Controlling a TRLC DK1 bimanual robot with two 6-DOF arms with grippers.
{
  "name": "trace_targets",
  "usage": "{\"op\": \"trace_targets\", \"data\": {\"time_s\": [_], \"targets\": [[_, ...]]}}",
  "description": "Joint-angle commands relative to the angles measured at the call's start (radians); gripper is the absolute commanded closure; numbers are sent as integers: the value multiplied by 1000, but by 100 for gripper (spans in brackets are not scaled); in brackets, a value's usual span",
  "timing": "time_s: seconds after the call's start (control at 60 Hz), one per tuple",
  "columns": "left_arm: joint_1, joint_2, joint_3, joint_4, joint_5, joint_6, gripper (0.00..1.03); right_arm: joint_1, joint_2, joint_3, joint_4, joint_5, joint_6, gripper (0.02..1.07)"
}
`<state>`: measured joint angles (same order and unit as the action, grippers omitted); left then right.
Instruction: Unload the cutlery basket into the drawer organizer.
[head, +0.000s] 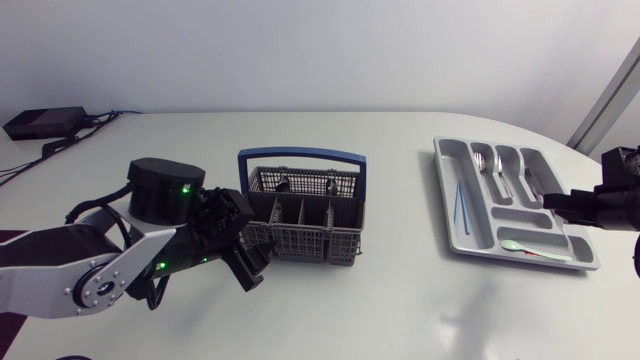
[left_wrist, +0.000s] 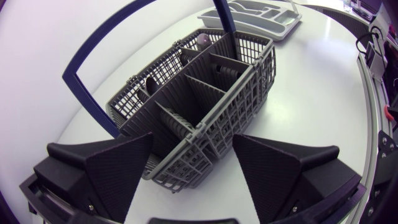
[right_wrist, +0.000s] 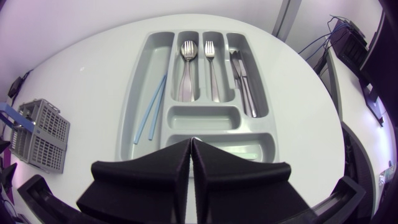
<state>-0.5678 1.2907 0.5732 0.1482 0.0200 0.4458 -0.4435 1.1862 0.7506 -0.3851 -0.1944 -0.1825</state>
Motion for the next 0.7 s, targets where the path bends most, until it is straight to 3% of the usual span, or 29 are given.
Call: {"op": "trace_targets", "data": {"time_s": [0.0, 0.25, 0.4, 0.45, 0.483, 0.517, 0.683], "targets": [[-3, -30, 25, -15, -8, -7, 14, -27, 64, -33, 43, 9, -61, 100], [16, -53, 22, -50, -9, -7, 14, -40, 214, -43, 150, 29, -110, 99], [69, -71, 8, -68, -8, -7, 14, -3, 248, -86, 204, 96, -135, 92], [88, -73, 10, -76, -5, -9, 14, 15, 247, -96, 212, 136, -141, 82], [105, -74, 11, -81, -5, -13, 14, 38, 243, -103, 216, 182, -141, 67], [117, -76, 16, -91, -5, -18, 14, 54, 240, -108, 216, 208, -141, 59], [190, -80, 30, -153, 54, -29, 14, 69, 182, -114, 213, 237, -141, 32]]}}
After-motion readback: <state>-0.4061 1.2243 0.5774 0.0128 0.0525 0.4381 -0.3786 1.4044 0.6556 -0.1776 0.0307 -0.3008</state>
